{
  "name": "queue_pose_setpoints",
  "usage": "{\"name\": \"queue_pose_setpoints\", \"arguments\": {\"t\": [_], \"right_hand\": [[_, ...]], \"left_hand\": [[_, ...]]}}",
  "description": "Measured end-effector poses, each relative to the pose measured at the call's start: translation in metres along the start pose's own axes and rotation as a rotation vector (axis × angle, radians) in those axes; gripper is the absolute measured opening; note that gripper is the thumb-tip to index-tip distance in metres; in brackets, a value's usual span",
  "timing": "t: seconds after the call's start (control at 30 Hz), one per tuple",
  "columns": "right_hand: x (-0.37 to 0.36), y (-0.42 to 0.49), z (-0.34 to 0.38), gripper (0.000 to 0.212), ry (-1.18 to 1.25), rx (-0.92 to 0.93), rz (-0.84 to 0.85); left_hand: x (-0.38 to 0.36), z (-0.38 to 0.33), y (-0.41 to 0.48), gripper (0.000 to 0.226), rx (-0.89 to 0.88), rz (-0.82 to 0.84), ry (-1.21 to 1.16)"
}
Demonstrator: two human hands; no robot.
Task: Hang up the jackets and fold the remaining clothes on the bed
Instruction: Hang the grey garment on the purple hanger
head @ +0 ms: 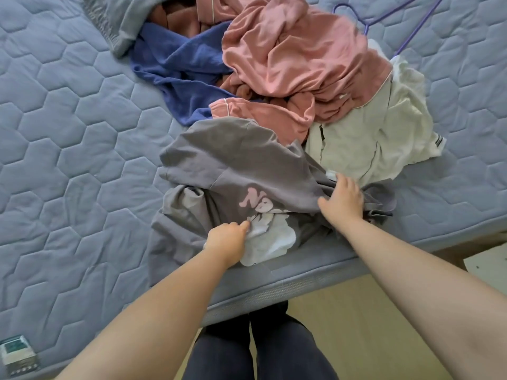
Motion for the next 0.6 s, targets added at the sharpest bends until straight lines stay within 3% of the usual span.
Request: {"name": "queue_pose_setpoints", "arguments": {"t": [0.07,0.13,0.23,0.33,0.37,0.43,0.53,0.6], "right_hand": [[-0.020,0.000,-0.005,0.081,0.066,-0.133,0.091],[-0.030,-0.002,-0.017,0.083,0.086,-0.257,0.167],[-0.015,-0.007,-0.012,0.043,-0.006,-0.212,0.115],[0.018,-0.019,0.014,0.014,-0.010,0.020,-0.100],[0.025,-0.025,0.021,0.008,0.048,0.092,-0.129],[0.030,-0.035,0.030,0.017,0.228,0.140,-0.063],[0.050,-0.045,0.052,0.030,0.382,0.182,0.120],[0.083,-0.053,0.075,0.034,0.433,0.288,0.149]], "left_hand": [[0.001,-0.003,0.002,0.045,-0.024,0.033,-0.051],[0.003,-0.008,0.001,0.042,-0.063,0.068,-0.108],[0.017,-0.013,0.001,0.038,-0.117,0.011,-0.098],[0.057,-0.019,0.007,0.027,-0.141,-0.251,-0.142],[0.073,-0.023,0.008,0.030,-0.159,-0.339,-0.198],[0.106,-0.036,0.012,0.050,-0.220,-0.456,-0.250],[0.152,-0.062,0.019,0.092,-0.314,-0.383,-0.186],[0.183,-0.077,0.016,0.099,-0.365,-0.299,-0.115]]}}
Point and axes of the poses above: each hand's wrist, its own y-axis towards the middle knuckle, its own x-axis out of the back of the hand, z = x × y, the point moved 10 cm from there along y, towards the middle knuckle, and after that the axes turned 9 degrees about -z, right-handed, at the moved point
